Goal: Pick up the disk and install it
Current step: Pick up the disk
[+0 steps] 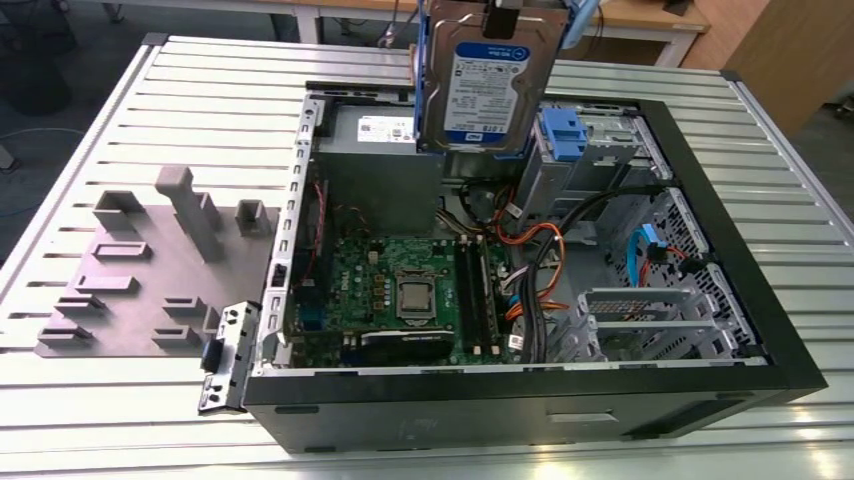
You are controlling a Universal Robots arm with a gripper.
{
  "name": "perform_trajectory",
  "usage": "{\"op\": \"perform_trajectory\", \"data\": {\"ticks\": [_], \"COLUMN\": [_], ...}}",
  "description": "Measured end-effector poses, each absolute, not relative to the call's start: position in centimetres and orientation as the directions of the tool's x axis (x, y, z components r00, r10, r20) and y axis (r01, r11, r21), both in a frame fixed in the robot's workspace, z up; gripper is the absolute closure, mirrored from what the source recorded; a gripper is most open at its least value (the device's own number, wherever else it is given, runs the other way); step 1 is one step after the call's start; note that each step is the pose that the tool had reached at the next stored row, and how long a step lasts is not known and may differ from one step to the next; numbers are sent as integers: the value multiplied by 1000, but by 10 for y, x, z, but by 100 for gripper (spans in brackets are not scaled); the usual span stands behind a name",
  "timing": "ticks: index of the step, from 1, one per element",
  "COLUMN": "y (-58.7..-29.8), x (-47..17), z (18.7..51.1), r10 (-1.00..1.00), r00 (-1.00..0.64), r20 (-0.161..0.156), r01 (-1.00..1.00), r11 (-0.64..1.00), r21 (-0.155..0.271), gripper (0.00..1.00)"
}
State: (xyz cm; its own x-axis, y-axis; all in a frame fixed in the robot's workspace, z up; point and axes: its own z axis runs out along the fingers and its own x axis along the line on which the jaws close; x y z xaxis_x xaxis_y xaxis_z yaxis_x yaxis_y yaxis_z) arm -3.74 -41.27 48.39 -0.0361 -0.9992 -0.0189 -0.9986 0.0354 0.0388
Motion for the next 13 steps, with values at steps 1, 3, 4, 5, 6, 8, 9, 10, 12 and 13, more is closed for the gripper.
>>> {"op": "perform_trajectory", "data": {"ticks": [1, 3, 4, 5, 6, 8, 9, 10, 12, 13], "y": [-414, -416, -417, -418, -418, -420, -421, -421, -421, -422], "x": [-37, -37, -37, -37, -37, -37, -37, -38, -37, -37], "z": [484, 484, 484, 484, 484, 484, 484, 484, 484, 484], "r10": [-999, -999, -999, -999, -999, -999, -999, -999, -999, -999], "r00": [-36, -36, -36, -36, -36, -36, -36, -36, -36, -36], "r20": [-18, -16, -16, -15, -14, -12, -11, -10, -10, -10], "r01": [-999, -999, -999, -999, -999, -999, -999, -999, -999, -999], "r11": [35, 35, 36, 36, 36, 36, 36, 36, 36, 36], "r21": [39, 39, 39, 39, 39, 39, 39, 38, 38, 38], "gripper": [65, 65, 65, 65, 65, 65, 65, 65, 65, 65]}}
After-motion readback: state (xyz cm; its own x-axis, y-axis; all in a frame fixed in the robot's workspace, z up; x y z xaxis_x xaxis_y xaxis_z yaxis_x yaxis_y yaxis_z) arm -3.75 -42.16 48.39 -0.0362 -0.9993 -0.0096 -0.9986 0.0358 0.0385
